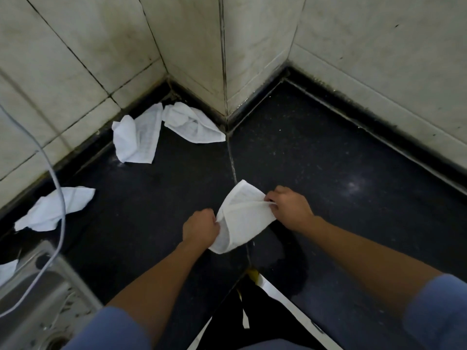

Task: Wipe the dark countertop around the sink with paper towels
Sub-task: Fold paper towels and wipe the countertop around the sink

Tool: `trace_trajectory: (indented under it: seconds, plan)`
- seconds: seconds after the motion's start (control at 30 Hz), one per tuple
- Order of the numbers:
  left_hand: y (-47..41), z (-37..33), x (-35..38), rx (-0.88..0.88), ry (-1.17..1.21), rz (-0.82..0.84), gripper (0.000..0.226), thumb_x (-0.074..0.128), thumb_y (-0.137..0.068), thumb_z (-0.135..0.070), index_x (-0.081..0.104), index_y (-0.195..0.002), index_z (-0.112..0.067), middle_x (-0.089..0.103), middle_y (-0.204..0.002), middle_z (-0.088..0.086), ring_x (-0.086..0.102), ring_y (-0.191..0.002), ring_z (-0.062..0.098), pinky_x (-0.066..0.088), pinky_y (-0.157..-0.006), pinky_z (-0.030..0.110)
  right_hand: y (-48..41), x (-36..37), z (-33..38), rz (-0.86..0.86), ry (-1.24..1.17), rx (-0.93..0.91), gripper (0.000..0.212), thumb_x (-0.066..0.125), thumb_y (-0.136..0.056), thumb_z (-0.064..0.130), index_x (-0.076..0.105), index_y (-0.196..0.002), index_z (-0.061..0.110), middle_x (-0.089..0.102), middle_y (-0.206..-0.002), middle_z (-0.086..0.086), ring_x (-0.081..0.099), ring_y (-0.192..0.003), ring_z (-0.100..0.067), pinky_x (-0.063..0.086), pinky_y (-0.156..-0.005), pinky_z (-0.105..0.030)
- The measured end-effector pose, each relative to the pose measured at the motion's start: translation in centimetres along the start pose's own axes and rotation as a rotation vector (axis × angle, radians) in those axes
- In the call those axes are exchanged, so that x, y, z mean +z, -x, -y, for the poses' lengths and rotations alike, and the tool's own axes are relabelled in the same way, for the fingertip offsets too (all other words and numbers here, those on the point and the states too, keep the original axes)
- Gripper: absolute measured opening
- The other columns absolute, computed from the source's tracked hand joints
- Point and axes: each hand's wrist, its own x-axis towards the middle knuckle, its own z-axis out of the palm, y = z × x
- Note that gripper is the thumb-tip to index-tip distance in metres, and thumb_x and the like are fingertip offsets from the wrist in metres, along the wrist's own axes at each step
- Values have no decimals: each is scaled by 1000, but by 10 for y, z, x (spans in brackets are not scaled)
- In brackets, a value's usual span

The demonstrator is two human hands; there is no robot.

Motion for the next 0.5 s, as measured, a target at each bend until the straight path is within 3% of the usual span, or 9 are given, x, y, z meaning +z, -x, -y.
trace_trajectory:
  seconds: [0.1,0.2,0.27,0.37,0.5]
  plan:
    - [-9,10,-18,-79,10,-100,17,56,-86,-25,63,-94,-13,64,-95,8,61,-90,29,43,-67,32,23,1,-2,-244,-33,-180,18,70,-79,11,73,-96,16,60,-91,-4,60,-82,-21,51,-51,-34]
    - [-15,26,-33,-114,-2,-145,15,56,-87,-25,62,-94,-12,65,-96,10,61,-89,30,47,-70,34,48,13,-3,-187,6,-302,18,75,-69,9,73,-84,19,61,-89,-2,62,-74,-22,47,-43,-29]
    - [-14,34,-35,-124,6,-161,14,55,-88,-23,60,-95,-12,64,-96,11,60,-89,30,46,-68,34,59,25,-3,-8,34,-303,18,69,-73,16,73,-89,23,61,-96,0,63,-77,-23,51,-50,-32]
    - [-2,41,-31,-127,40,-189,16,54,-88,-19,56,-103,-13,62,-98,10,59,-90,28,43,-68,34,53,21,9,193,21,-218,29,50,-84,37,69,-106,29,59,-110,7,60,-97,-18,50,-73,-32]
    - [20,51,-11,-189,99,-228,20,57,-89,-24,52,-106,-16,61,-99,6,60,-85,24,51,-71,37,0,-3,38,-29,-118,-37,26,55,-91,38,66,-110,24,62,-106,2,61,-93,-17,48,-75,-30]
